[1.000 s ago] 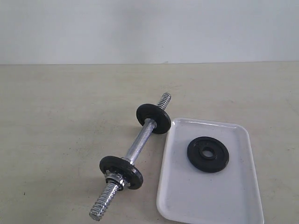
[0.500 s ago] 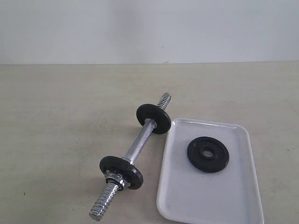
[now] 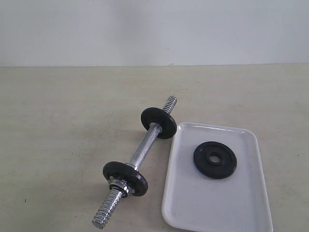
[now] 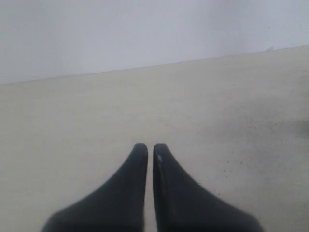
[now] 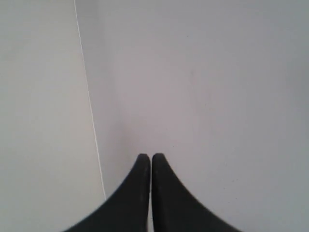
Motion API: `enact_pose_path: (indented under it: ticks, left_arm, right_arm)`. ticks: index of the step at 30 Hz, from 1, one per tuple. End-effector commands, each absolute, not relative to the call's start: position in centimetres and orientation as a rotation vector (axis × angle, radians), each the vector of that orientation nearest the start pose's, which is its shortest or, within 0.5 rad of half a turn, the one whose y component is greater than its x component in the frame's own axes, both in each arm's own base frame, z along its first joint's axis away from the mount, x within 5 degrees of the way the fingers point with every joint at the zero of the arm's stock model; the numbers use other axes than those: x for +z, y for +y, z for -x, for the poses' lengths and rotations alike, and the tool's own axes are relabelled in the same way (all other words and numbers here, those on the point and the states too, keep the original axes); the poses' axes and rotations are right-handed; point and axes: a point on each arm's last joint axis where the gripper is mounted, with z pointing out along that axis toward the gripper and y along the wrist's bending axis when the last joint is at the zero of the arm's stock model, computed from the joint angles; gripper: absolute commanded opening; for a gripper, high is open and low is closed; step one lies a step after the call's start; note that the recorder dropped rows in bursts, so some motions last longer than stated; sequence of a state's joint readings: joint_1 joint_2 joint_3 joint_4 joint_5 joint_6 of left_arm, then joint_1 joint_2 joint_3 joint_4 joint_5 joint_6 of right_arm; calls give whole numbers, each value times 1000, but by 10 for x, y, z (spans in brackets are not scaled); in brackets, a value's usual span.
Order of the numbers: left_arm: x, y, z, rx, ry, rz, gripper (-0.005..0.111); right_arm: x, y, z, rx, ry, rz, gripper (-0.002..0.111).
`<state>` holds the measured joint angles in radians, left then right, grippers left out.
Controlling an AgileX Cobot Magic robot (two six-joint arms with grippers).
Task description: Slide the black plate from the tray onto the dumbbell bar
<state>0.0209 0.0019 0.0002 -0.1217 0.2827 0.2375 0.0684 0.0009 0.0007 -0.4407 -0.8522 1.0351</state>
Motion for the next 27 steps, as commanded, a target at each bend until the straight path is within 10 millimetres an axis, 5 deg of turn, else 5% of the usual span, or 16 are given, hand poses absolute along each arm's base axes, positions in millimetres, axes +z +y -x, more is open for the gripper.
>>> enact_pose_path:
  ticks: [1, 9, 17, 27]
  left_arm:
    - [204, -3, -56, -220, 1576, 182, 4]
    - [223, 6, -54, -260, 1340, 320, 4]
    - [224, 7, -54, -259, 1335, 321, 4]
    - [223, 6, -55, -275, 1343, 330, 4]
  right_arm:
    - [275, 33, -13, 998, 732, 88, 0]
    - [285, 37, 13, 1118, 477, 255, 0]
    - [285, 37, 13, 1266, 504, 222, 0]
    - [280, 35, -2, 1202, 642, 113, 0]
